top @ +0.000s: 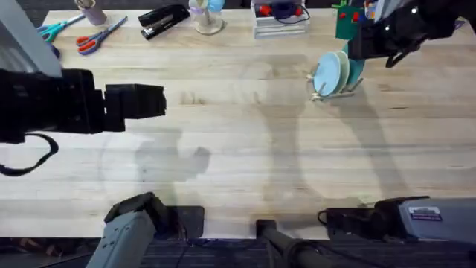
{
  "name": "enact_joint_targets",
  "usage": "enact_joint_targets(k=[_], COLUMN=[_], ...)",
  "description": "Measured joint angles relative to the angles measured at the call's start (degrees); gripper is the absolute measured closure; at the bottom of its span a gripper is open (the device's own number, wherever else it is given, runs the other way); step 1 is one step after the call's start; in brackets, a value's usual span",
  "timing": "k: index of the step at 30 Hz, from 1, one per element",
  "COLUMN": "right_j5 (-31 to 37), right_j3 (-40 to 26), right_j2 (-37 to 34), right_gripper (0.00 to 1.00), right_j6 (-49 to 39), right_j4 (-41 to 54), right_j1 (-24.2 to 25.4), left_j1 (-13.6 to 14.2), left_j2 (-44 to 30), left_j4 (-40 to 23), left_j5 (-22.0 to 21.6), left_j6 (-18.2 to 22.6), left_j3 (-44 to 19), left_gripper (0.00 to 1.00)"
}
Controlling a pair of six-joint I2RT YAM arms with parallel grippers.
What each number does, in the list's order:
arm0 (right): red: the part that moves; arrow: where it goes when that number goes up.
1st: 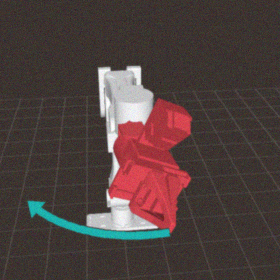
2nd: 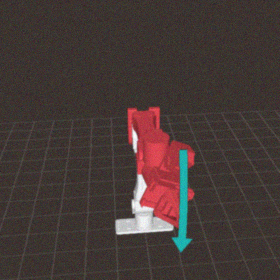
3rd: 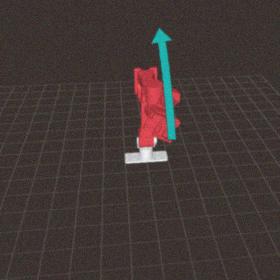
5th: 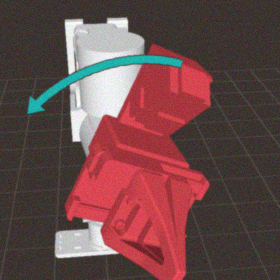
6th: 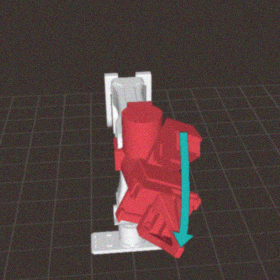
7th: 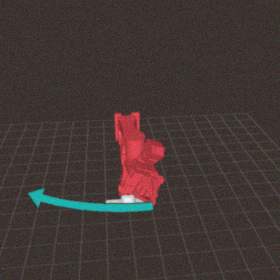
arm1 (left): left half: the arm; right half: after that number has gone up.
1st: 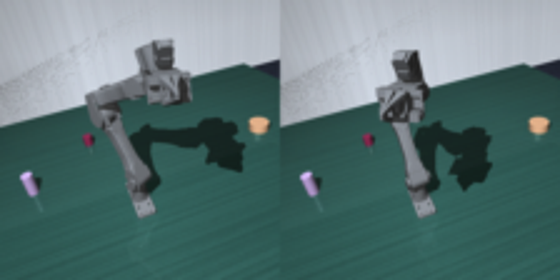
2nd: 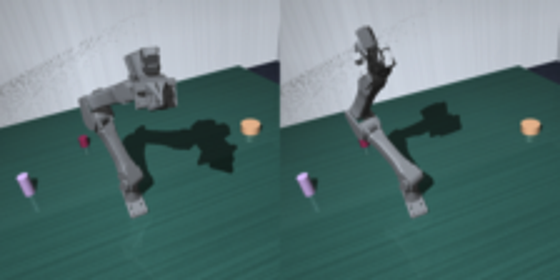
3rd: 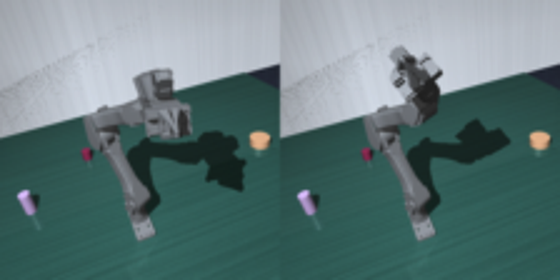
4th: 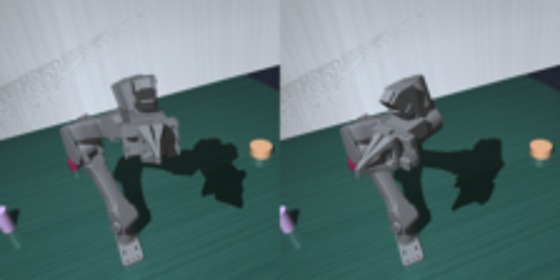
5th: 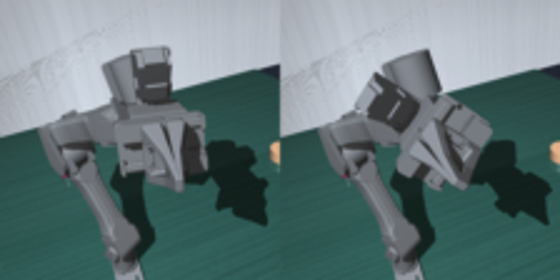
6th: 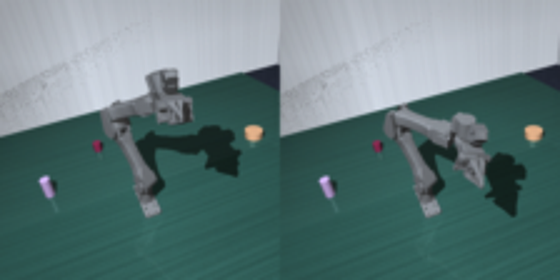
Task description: Pick up the plates from the table one by one and place each into a slot on the dish rack.
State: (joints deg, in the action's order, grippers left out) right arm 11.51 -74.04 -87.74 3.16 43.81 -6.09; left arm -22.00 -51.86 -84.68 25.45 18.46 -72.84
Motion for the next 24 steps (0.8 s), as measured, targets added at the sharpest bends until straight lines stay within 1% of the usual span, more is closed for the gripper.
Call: enact_joint_targets(k=[6,14,18,24], right_j5=[0.01,0.0,0.0,0.0], right_j3=[0.0,0.0,0.0,0.0], right_j2=[-1.53,-1.52,-1.51,-1.53], right_gripper=[0.971,0.968,0.923,0.904], right_j6=[0.0,0.0,0.0,0.0], right_j4=[0.23,0.26,0.28,0.39], right_j1=[0.0,0.02,0.02,0.02], left_j1=[0.0,0.0,0.0,0.0], left_j2=[0.0,0.0,0.0,0.0], left_j4=[0.0,0.0,0.0,0.0], left_j5=[0.0,0.0,0.0,0.0], left_j6=[0.02,0.0,0.0,0.0], left_j3=[0.0,0.0,0.0,0.0], left_gripper=[0.008,0.008,0.008,0.008])
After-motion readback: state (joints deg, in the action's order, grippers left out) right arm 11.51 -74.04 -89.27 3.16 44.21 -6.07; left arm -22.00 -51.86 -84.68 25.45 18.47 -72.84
